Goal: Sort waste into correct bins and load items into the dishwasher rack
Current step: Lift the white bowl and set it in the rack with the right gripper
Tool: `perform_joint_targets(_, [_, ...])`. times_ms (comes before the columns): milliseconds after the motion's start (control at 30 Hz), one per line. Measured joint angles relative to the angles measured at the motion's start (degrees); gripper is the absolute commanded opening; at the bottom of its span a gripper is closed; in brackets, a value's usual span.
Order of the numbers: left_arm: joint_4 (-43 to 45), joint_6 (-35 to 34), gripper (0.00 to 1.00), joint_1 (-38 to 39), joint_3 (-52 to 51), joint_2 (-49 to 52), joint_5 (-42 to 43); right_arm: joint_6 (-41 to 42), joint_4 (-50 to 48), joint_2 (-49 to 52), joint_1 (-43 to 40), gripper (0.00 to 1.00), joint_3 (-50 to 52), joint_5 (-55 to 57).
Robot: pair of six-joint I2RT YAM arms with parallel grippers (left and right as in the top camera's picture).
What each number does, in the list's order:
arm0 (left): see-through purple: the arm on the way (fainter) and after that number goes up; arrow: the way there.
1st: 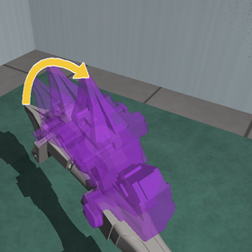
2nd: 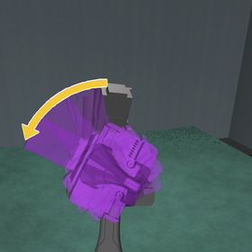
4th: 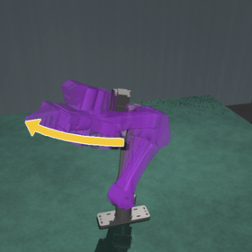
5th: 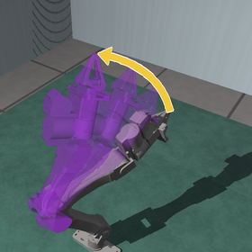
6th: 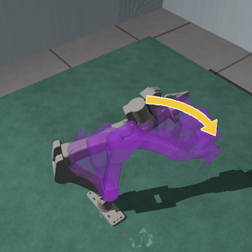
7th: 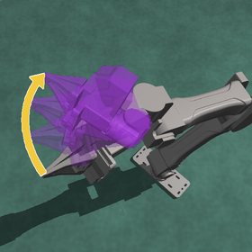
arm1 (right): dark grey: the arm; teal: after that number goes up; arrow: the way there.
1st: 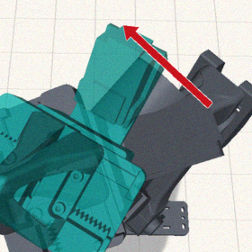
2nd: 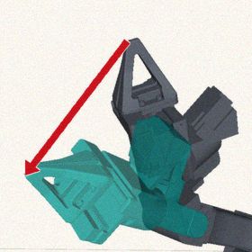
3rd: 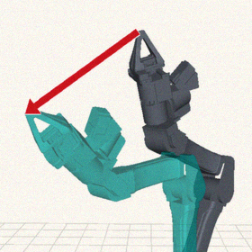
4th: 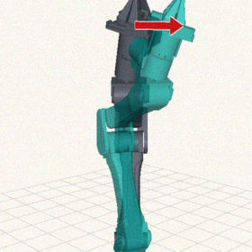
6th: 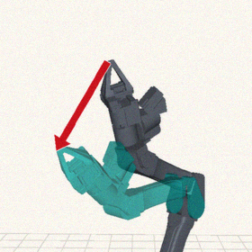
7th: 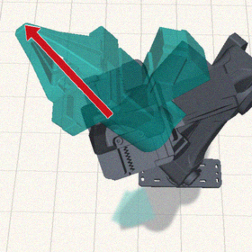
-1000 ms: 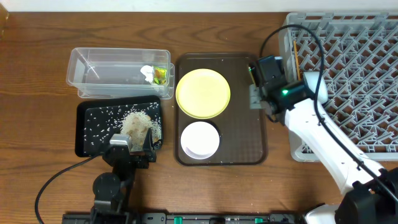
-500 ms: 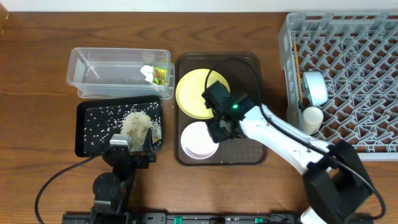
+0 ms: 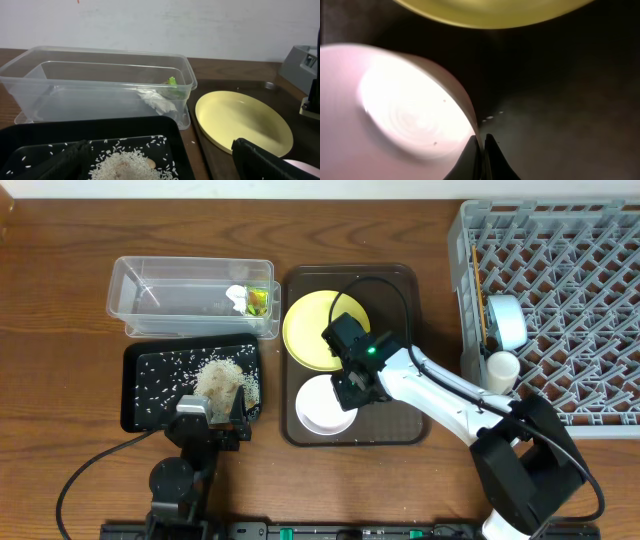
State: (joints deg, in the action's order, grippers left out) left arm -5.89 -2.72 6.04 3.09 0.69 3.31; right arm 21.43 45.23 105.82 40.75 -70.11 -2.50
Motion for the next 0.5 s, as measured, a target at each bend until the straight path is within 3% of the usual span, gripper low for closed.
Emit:
perform_joint_targets(267, [0.00, 0.00, 0.91, 0.00, 0.00, 0.00, 0.00, 5.49, 6.43, -2.93, -1.64, 0.01, 0.09, 11.10])
perform_joint_targets(500, [0.00, 0.00, 0.91, 0.00, 0.00, 0.00, 0.00, 8.02, 6.73, -22.16, -13.75, 0.01, -0.15, 35.82])
